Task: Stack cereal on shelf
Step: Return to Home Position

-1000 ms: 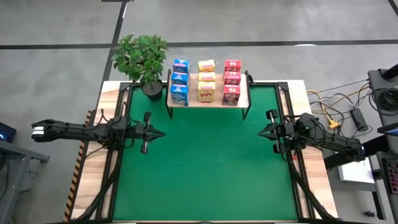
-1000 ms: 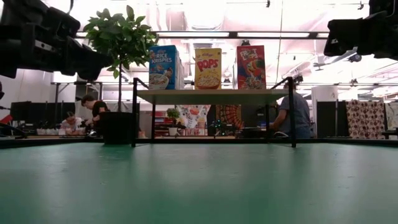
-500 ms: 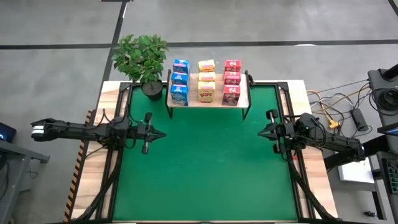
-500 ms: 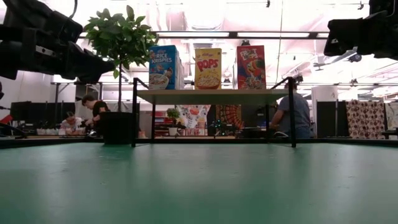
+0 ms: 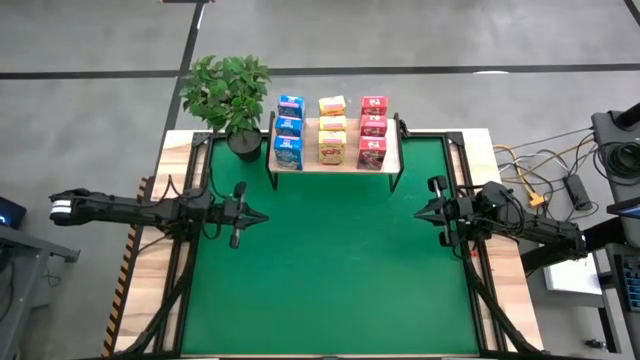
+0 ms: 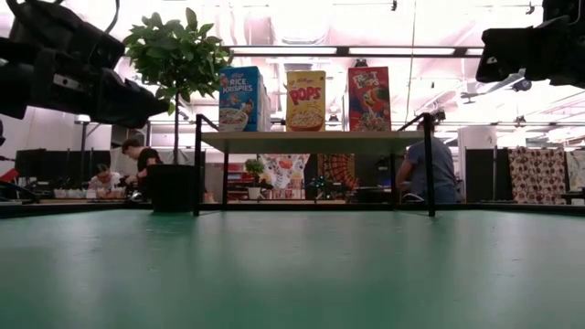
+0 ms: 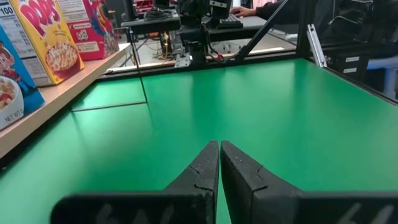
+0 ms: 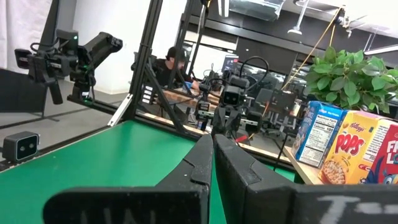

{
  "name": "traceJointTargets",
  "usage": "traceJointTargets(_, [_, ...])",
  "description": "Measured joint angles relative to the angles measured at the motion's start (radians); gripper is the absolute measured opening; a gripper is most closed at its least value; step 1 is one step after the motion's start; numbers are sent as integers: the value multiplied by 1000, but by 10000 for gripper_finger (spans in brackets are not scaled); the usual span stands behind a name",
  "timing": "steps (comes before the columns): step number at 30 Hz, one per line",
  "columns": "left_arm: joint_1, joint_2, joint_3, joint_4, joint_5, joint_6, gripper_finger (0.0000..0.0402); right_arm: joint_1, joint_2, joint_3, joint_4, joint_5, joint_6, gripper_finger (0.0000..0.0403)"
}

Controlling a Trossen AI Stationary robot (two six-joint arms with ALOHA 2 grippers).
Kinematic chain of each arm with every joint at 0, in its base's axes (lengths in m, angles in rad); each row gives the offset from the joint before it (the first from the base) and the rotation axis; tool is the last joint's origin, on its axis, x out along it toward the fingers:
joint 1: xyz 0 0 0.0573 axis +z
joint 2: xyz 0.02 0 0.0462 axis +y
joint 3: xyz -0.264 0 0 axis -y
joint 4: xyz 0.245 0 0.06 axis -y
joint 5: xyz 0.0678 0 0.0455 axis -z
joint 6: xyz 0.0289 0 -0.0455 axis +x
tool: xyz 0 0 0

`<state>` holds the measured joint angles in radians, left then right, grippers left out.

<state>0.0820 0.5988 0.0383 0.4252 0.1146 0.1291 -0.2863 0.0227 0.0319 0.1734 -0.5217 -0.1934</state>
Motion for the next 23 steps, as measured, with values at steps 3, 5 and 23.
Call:
traceJointTargets(3, [0, 9, 0, 0, 0, 0, 0, 0, 0, 0, 0, 0, 0, 9])
traceJointTargets(5, [0, 17, 0, 0, 0, 0, 0, 0, 0, 0, 0, 0, 0, 9])
traceJointTargets(23, [0, 83, 0, 0, 0, 0, 0, 0, 0, 0, 0, 0, 0, 9])
